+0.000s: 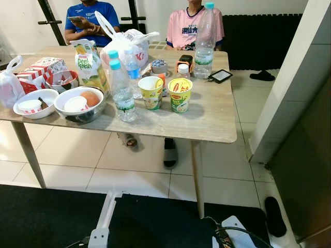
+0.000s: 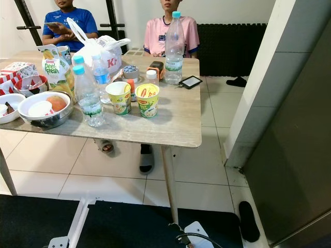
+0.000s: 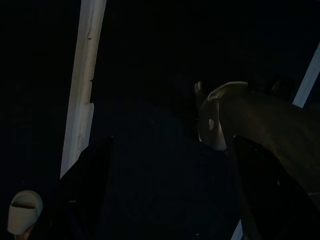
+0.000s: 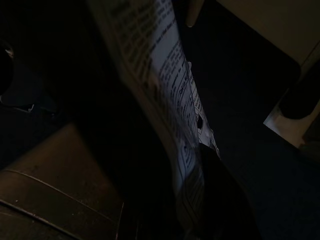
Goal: Restocking fridge
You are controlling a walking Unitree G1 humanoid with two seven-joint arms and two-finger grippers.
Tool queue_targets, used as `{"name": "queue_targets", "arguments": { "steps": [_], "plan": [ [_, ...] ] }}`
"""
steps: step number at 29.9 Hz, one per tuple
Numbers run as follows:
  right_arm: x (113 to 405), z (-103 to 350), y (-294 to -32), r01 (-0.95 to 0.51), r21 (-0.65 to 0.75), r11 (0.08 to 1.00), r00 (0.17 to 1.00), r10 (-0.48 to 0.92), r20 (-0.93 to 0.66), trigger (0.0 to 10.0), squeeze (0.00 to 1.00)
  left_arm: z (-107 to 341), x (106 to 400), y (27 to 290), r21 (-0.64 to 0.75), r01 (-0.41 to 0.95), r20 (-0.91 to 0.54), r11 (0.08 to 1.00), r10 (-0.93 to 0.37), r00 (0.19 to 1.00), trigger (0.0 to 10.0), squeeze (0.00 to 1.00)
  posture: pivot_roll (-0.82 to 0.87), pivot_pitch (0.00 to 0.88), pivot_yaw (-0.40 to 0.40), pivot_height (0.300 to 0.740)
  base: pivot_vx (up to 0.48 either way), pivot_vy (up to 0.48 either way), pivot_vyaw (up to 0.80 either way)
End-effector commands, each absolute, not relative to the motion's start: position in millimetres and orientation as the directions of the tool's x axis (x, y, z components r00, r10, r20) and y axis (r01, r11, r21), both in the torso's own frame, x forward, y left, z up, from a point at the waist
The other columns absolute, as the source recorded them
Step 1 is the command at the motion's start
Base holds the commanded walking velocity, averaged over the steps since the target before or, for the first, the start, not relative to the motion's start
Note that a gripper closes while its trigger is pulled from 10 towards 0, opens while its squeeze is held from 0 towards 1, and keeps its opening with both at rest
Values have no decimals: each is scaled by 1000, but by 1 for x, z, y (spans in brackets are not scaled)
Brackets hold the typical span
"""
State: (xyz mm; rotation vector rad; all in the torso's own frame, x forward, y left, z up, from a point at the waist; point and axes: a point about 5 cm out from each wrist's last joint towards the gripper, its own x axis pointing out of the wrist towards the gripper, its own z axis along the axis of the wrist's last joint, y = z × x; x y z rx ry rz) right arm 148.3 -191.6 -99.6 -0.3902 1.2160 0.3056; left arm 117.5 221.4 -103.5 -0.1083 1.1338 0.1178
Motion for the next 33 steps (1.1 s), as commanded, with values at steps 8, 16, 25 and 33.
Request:
{"name": "queue_targets", "arguments": {
  "steps": [8, 16, 25, 33],
  "plan": [
    [154, -98, -187, -442, -117, 889, 333, 42, -942, 10000, 0, -105, 113, 225, -14, -168, -915, 986, 56, 400, 10000, 0, 3, 0, 32, 740, 0, 0, 0],
    [154, -98, -187, -443, -118, 889, 332, 41, -942, 10000, 0, -105, 112, 225, -11, -171, -916, 985, 59, 398, 10000, 0, -1, 0, 35, 740, 0, 0, 0],
    [154, -98, -188, -452, -118, 884, 330, 43, -943, 10000, 0, -103, 120, 221, -20, -158, -910, 987, 47, 412, 10000, 0, 4, 0, 36, 740, 0, 0, 0],
    [152, -99, -184, -455, -107, 884, 323, 52, -945, 10000, 0, -104, 116, 222, -18, -152, -915, 988, 45, 402, 10000, 0, 1, 0, 41, 740, 0, 0, 0]
  ]
}}
